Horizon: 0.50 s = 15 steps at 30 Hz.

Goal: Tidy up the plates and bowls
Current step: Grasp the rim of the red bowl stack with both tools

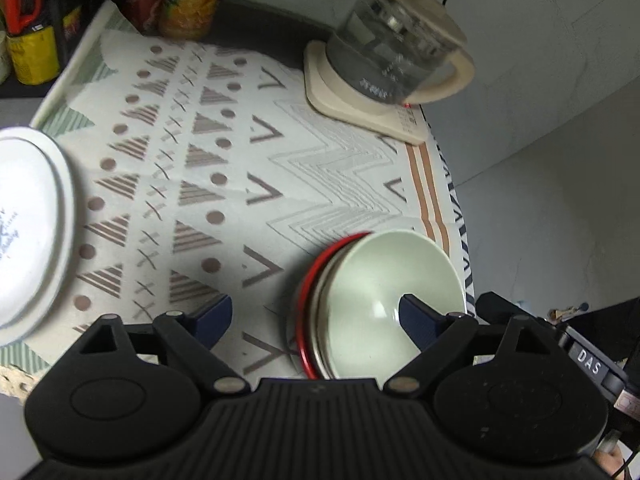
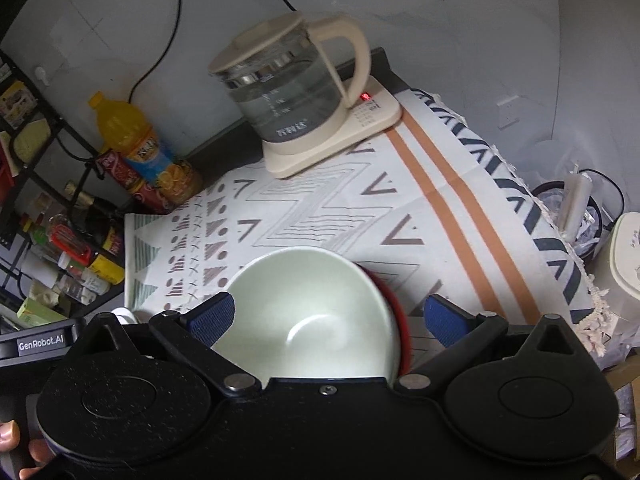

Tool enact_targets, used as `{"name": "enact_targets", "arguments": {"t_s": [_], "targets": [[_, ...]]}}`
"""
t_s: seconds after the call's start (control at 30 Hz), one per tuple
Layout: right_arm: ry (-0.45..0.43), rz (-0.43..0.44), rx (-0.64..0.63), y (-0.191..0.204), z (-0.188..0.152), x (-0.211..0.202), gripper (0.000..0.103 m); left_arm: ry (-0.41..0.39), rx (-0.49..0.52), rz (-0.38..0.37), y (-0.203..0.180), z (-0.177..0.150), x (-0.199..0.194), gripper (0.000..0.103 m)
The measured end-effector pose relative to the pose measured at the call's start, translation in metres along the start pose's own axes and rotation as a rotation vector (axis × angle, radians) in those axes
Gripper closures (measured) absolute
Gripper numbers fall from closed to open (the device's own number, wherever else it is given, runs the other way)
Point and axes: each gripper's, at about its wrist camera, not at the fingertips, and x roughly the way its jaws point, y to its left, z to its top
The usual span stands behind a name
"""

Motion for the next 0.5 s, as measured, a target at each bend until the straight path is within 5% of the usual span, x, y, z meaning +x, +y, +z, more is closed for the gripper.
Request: {"name": "enact_targets", "arguments": {"t_s": [0.27,0.5], "targets": [[0.055,-0.023,0.035,-0.024,-0.004,0.02,0.004,0.062,-0.004,0.022,-0.007,-0.005,0.028,0.021],[0.103,-0.016,0.071,-0.036,-0.011,0.037,0.006,0.127,-0.036,0.037,-0.002,-0.01,0.053,0.038]]}}
